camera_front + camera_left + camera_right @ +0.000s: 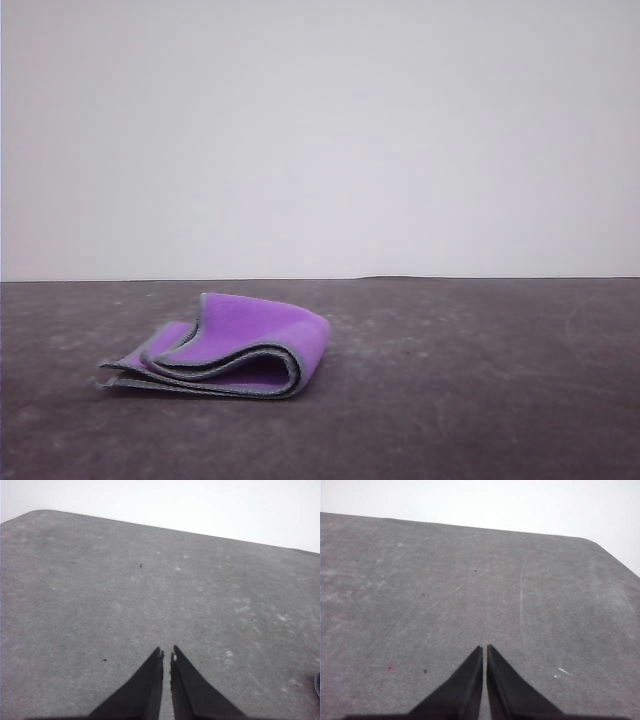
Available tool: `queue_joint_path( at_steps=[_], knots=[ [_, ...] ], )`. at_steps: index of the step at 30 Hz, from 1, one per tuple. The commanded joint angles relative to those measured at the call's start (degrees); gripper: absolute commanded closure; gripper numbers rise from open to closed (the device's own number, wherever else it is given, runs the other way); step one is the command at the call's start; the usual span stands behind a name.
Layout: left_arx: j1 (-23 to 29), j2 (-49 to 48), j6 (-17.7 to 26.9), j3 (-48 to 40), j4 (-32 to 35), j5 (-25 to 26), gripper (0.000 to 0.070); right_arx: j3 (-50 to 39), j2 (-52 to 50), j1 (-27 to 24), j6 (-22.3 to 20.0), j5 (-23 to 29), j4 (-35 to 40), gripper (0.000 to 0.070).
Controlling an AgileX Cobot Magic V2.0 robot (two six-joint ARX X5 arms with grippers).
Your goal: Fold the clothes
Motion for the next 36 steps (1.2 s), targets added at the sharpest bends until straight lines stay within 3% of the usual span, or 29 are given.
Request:
queue_joint_path(
  at_steps=[1, 36],
  knots=[
    [0.0, 0.0, -0.1, -1.1, -0.3, -0.1, 0.0684, -0.2, 0.0, -0.1, 0.7, 0.0, 0.6, 0.0691],
    [0.0, 0.0, -0.1, -1.1, -0.3, -0.1, 0.0684, -0.2, 0.0, -0.1, 0.7, 0.0, 0.6, 0.0691]
  ],
)
